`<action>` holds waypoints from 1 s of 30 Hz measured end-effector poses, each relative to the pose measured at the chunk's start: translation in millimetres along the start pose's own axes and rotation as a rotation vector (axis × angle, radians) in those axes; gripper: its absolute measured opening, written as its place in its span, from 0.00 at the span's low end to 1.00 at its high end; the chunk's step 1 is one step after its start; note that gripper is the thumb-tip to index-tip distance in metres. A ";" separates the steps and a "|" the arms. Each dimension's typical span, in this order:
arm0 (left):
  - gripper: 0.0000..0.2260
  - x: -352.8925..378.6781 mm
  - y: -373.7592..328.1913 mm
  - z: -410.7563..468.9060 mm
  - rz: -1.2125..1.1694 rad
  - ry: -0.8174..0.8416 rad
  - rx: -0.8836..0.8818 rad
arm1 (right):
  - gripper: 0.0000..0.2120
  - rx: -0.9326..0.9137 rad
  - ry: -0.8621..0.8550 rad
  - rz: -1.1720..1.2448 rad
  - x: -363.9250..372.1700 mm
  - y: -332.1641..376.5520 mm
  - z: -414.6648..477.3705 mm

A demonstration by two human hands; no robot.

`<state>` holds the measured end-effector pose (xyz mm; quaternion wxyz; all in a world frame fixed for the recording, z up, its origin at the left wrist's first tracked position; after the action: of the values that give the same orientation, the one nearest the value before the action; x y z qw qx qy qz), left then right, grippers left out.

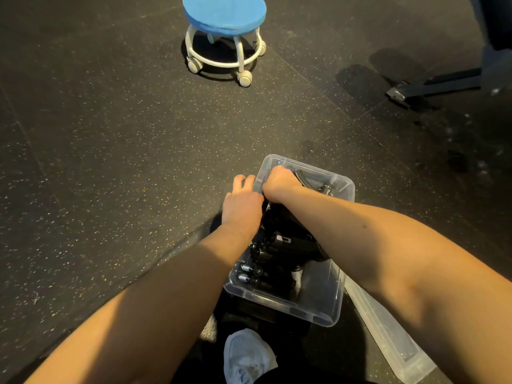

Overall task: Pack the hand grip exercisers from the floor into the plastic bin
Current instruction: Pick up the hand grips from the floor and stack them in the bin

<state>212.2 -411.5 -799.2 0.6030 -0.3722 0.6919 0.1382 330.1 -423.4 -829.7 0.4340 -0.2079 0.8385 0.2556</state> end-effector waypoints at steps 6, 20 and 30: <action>0.08 10.2 -0.8 9.4 0.051 0.075 -0.035 | 0.16 -0.076 0.166 -0.011 0.4 14.7 -12.1; 0.12 21.0 5.0 15.4 0.013 0.052 0.011 | 0.10 -0.055 0.092 0.120 6.3 -20.4 19.0; 0.11 22.8 3.0 12.0 -0.065 0.077 0.042 | 0.11 -0.070 0.066 0.074 0.3 -11.4 5.4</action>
<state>219.0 -409.7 -824.2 0.5877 -0.3869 0.7050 0.0894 339.8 -429.0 -835.4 0.3888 -0.2001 0.8501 0.2936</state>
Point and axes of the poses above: each hand's wrist, its own z-axis towards the middle knuckle, its own x-axis out of the palm, y = z × x, the point moved 9 cm from there along z, towards the middle knuckle, and after that the axes turned 3 degrees about -z, right-handed, at the moved point
